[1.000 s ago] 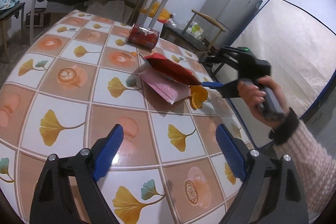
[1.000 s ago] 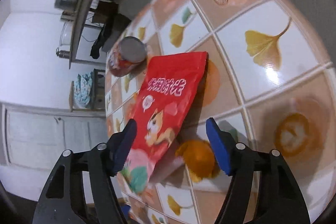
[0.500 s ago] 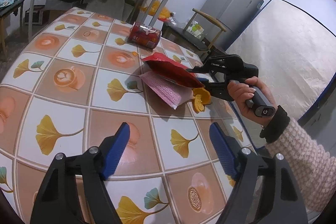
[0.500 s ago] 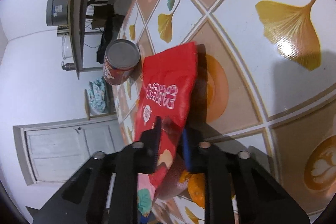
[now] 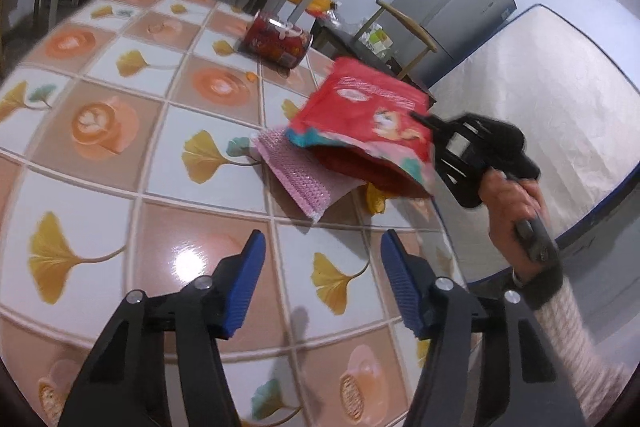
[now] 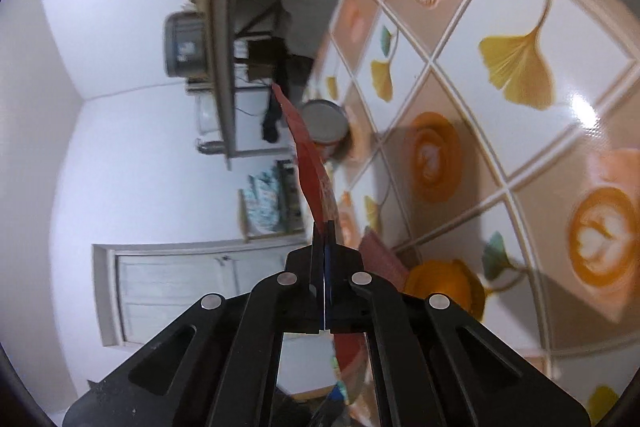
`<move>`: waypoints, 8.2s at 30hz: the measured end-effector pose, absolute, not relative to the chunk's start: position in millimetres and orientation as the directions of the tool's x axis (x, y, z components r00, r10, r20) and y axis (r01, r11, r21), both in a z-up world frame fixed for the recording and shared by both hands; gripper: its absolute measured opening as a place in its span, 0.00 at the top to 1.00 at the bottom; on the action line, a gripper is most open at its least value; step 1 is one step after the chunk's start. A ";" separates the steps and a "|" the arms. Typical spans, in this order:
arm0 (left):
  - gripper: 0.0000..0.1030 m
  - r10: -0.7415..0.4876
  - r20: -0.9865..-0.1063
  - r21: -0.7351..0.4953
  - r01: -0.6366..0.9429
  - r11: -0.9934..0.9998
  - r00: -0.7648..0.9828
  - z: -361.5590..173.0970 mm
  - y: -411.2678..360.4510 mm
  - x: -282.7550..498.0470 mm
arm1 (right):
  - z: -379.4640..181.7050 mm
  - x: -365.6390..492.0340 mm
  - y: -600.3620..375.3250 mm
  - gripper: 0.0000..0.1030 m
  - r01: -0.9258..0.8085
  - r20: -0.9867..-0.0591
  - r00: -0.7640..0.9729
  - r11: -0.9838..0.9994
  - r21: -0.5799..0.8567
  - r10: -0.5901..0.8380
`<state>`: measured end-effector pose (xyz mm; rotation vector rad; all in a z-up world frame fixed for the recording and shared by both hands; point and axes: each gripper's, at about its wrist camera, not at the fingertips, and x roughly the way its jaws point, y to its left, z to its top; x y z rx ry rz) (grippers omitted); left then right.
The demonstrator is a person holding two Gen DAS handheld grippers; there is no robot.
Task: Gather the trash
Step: 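Grasp the red snack bag with the right gripper and lift it, then grasp the pink sponge with the left gripper while right holds the red bag, then carry sponge and red bag to the blue wastebasket and open both grippers, then move both grippers back toward the table, then grasp the orange peel with the right gripper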
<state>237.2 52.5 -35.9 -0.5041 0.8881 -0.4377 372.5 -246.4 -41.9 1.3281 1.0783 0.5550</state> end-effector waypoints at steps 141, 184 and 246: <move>0.06 -0.446 -0.879 -0.433 0.669 0.604 -0.166 -129.1 -530.7 266.1 | -225.3 -20.4 -631.7 0.60 0.751 -0.763 0.644 0.138 0.646 0.063; 0.06 -0.389 -0.717 -0.278 0.275 0.920 0.578 -6.8 -21.5 206.7 | 27.2 236.6 -211.8 0.39 -0.309 -0.739 0.536 0.909 0.279 0.409; 0.06 -0.347 -0.738 -0.323 0.148 0.935 0.578 -19.3 65.3 223.3 | -30.7 272.2 -103.9 0.90 -0.453 -0.866 0.237 0.838 0.302 0.440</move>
